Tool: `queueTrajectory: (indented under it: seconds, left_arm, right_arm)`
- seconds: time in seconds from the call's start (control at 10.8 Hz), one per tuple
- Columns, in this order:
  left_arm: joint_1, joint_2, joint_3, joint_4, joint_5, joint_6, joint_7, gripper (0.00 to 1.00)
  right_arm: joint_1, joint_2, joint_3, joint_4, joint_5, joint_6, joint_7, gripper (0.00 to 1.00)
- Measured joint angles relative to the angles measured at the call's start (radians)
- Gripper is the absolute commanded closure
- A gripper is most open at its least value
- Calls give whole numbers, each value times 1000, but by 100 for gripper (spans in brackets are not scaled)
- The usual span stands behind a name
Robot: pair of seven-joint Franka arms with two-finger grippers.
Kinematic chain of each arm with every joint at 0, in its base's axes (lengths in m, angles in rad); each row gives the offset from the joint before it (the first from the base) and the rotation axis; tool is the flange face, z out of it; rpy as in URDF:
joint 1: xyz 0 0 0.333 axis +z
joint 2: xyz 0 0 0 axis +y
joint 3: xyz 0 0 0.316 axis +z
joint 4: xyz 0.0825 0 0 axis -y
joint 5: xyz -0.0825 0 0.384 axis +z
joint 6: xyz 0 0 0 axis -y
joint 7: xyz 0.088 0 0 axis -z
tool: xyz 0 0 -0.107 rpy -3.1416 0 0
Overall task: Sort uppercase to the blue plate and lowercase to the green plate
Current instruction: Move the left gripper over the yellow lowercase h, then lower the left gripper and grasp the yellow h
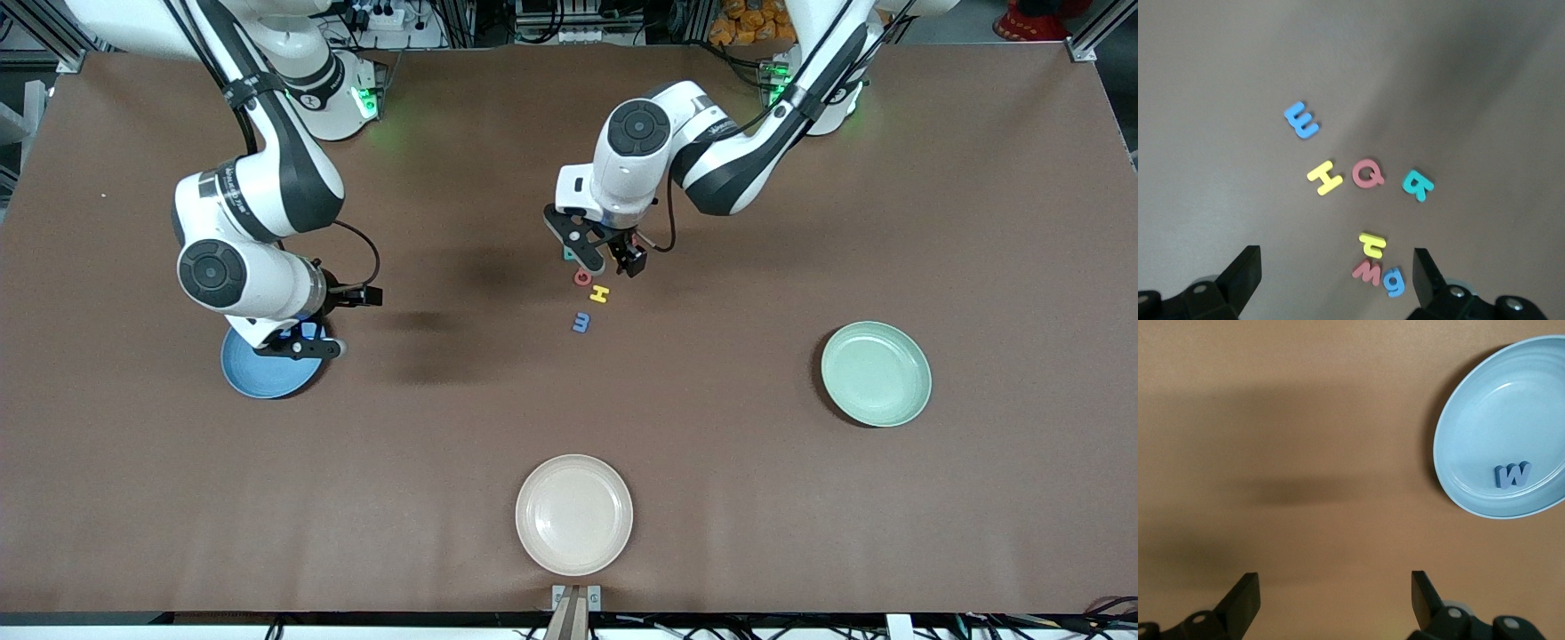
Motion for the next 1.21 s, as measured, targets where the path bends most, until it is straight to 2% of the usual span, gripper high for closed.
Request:
queueTrajectory:
  seconds: [0.37, 0.74, 1.02, 1.21]
  left_arm:
    - [-64, 47, 0, -9, 87, -13, -70, 0]
    - [-74, 81, 5, -83, 168, -13, -163, 0]
    - [-75, 95, 6, -120, 191, 23, -215, 0]
    - [-76, 113, 6, -134, 191, 94, -217, 0]
  right_arm:
    - [18, 1, 2, -15, 0, 2, 7, 0]
    - [20, 1, 2, -15, 0, 2, 20, 0]
    - [20, 1, 3, -15, 0, 2, 21, 0]
    - [20, 1, 3, -15, 0, 2, 21, 0]
